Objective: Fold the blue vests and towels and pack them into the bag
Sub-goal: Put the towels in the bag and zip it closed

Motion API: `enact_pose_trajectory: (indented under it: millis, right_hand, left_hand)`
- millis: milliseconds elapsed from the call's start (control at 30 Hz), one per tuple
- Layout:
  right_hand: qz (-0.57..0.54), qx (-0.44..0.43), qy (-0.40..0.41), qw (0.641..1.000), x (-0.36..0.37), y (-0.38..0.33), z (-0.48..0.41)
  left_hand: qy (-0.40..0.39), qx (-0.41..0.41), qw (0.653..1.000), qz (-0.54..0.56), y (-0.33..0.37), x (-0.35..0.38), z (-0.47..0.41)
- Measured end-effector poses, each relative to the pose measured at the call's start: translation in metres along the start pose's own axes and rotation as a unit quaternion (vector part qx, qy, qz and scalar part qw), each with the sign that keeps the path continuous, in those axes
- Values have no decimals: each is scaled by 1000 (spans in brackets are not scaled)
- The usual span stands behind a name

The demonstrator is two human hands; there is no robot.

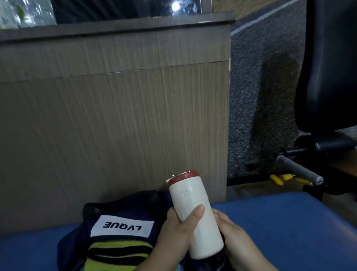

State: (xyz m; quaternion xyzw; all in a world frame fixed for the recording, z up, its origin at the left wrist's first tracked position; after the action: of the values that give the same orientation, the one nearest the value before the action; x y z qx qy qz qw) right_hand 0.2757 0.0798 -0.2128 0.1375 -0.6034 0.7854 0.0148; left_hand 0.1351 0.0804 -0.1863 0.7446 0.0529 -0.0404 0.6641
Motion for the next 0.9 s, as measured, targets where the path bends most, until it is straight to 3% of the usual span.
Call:
enact_pose_trajectory:
  millis: [100, 233, 433, 633, 767, 900]
  right_hand:
    - [-14, 41, -4, 999, 2, 7, -12]
    - [64, 66, 21, 996, -3, 13, -23]
    - [10, -25, 181, 983, -32, -9, -28]
    - [-27, -72, 192, 978, -45, -32, -14]
    - [-76, -77, 171, 979, -53, -44, -7]
    - [-128, -95, 160, 974, -55, -54, 2]
  left_hand:
    - [-33, -20, 997, 62, -2, -2, 0]
    - [-34, -22, 997, 61, -1, 0, 0]
    - [-14, -11, 999, 44, 1, 3, 0]
    - [-12, 4, 991, -134, -7, 5, -2]
    - [-40, 3, 958, -285, -4, 14, 5]
    - [-97, 7, 928, -358, -3, 22, 13]
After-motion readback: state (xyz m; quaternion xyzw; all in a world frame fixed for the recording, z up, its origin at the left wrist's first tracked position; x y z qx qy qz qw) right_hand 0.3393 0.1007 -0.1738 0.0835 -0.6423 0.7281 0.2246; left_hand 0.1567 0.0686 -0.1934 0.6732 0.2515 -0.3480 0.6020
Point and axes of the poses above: each hand's wrist, its own z-axis away from the middle knuckle, its own x-axis out of the palm, y = z × x, the point moved 5 cm from there along -z, towards the middle knuckle, and after that the axes turned 10 degrees about x, right-handed, at the moved point
